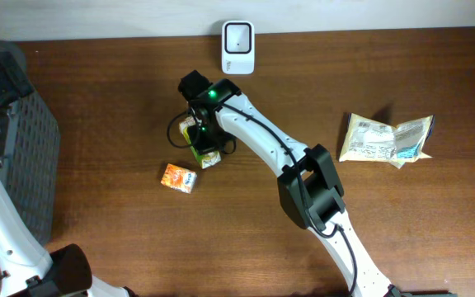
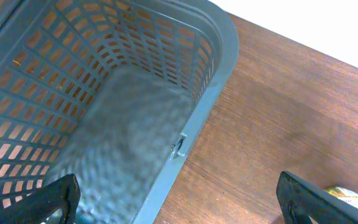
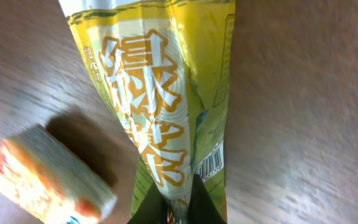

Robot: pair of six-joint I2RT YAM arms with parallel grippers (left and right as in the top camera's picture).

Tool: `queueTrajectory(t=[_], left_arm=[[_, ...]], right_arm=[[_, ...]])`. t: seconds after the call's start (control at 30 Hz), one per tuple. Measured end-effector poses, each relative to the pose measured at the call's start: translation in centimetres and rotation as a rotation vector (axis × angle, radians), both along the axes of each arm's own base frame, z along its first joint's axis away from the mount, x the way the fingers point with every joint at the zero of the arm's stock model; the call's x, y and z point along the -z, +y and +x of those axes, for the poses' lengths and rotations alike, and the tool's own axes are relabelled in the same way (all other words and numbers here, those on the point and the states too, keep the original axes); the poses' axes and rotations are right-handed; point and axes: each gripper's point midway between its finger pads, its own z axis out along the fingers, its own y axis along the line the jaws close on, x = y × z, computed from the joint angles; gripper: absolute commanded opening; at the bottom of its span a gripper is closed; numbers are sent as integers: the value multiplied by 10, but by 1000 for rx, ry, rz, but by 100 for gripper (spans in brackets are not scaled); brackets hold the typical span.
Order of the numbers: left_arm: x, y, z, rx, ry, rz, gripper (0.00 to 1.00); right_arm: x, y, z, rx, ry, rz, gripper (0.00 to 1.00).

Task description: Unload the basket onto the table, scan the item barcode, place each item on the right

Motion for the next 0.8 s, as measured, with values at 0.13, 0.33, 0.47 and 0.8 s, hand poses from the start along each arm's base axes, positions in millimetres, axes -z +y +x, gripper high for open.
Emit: queueTrajectory(t=[0.13, 0.33, 0.47, 0.8], left_arm=[[0, 0, 0, 0, 0, 0, 99], [0, 0, 0, 0, 0, 0, 99], [0, 0, 0, 0, 0, 0, 99], [0, 0, 0, 0, 0, 0, 99]], right_arm=[[-1, -16, -5, -2, 47, -25, 4], [-2, -46, 2, -22, 73, -65, 52], [-2, -58, 7, -57, 64, -79, 57], [-12, -52, 9, -159, 35, -50, 50]])
